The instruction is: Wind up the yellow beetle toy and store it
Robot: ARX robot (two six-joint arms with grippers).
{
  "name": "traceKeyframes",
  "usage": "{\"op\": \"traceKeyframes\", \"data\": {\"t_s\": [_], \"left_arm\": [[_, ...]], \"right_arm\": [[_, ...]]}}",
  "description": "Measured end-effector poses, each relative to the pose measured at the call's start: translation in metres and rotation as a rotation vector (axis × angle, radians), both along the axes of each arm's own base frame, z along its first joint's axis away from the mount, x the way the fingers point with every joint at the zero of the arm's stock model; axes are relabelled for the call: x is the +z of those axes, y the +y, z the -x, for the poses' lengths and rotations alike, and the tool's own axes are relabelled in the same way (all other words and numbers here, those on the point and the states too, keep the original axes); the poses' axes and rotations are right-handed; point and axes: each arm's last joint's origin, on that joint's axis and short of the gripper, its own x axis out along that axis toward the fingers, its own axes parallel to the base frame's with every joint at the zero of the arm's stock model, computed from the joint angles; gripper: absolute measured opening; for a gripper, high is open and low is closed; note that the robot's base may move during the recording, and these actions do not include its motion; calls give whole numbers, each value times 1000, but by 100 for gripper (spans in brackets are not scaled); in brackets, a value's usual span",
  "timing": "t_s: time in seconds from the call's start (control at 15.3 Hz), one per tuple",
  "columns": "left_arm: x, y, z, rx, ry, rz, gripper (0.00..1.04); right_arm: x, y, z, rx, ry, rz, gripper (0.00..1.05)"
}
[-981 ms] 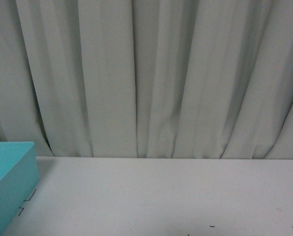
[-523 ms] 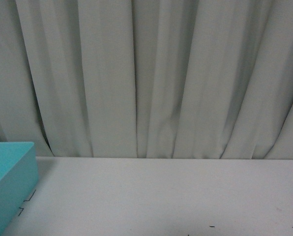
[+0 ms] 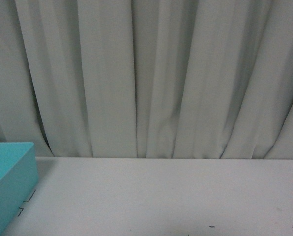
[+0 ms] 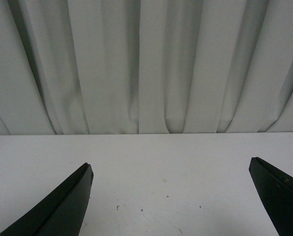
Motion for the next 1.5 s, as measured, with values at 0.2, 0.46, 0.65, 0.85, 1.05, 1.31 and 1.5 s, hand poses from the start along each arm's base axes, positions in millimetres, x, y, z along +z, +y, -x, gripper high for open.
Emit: {"op": "traceKeyframes", "data": {"t_s": [0.2,0.46,0.65,0.85,1.05,1.31,1.5], "left_arm": [[3,0,3,3,-40,0,2],[4,0,3,2,-45,0,2],[4,0,3,2,-45,1,24],[3,0,3,2,-45,1,60],[4,0,3,2,-45,1,95],[3,0,3,2,-44,1,98],[3,0,3,3,-43,1,98]], "right_arm": [[0,0,0,1,0,0,98],[0,0,0,1,0,0,98],[0,0,0,0,0,0,98],[0,0,0,1,0,0,98],[0,0,0,1,0,0,98],[0,0,0,1,2,0,98],[0,0,0,1,3,0,98]]}}
